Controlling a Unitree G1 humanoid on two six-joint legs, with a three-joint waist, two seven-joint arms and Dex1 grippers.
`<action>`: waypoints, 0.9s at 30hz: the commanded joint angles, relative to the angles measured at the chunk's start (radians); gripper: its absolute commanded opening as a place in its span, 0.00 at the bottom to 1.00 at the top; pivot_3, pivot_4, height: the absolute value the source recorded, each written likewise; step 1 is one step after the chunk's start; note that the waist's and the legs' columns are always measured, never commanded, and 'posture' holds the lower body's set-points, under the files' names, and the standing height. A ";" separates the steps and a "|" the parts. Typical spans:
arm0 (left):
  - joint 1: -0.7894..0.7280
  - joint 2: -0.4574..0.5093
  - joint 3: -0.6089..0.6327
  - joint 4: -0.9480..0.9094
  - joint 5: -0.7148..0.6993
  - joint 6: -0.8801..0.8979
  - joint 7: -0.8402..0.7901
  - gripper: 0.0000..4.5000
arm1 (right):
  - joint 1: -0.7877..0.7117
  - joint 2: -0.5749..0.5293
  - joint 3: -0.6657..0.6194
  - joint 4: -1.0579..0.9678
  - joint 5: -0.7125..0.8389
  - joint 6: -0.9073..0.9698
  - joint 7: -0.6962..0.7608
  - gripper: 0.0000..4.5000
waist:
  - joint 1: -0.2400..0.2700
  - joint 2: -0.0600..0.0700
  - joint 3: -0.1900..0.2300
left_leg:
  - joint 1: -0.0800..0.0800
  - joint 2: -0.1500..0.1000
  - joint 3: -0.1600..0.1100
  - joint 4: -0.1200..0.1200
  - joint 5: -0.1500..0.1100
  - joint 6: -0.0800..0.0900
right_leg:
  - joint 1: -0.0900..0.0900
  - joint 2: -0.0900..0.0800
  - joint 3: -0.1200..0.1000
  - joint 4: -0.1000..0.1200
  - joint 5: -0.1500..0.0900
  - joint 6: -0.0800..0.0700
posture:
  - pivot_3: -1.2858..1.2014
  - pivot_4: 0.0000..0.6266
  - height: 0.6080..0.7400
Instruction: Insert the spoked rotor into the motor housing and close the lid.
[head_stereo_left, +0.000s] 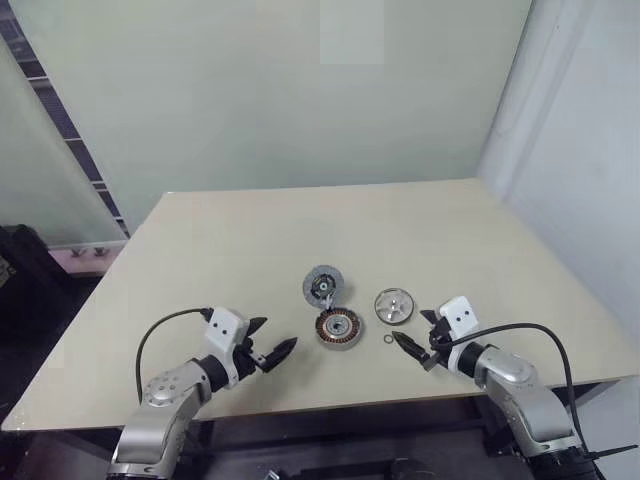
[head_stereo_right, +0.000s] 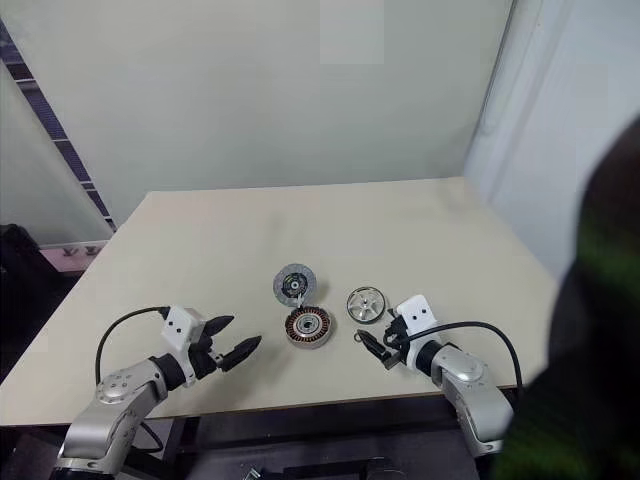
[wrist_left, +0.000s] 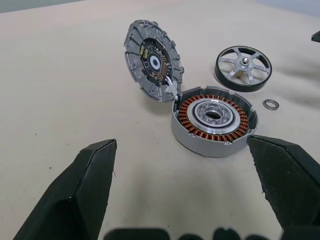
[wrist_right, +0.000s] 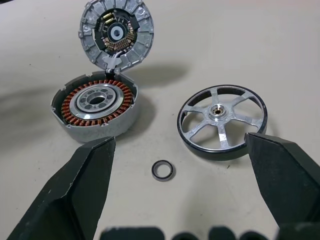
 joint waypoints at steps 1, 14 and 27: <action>-0.021 0.001 0.017 -0.047 -0.016 -0.007 0.004 0.99 | -0.027 -0.005 -0.019 -0.027 0.012 -0.014 0.003 1.00 | 0.000 0.000 0.000 | 0.000 0.000 0.000 0.000 0.000 0.000 | 0.000 0.000 0.000 0.000 0.000 0.000 | 0.52 0.00 1.00; -0.007 0.004 0.009 -0.090 -0.032 0.016 -0.005 0.99 | -0.055 0.085 -0.108 -0.025 0.059 0.067 -0.127 1.00 | 0.000 0.000 0.000 | 0.000 0.000 0.000 0.000 0.000 0.000 | 0.000 0.000 0.000 0.000 0.000 0.000 | 0.52 0.00 1.00; -0.057 -0.014 -0.052 -0.017 -0.005 0.000 -0.036 0.99 | -0.028 0.044 -0.021 -0.067 0.013 0.109 -0.118 1.00 | 0.000 0.000 0.000 | 0.000 0.000 0.001 -0.001 0.000 0.000 | -0.001 0.000 0.000 0.000 0.000 0.000 | 0.52 0.00 1.00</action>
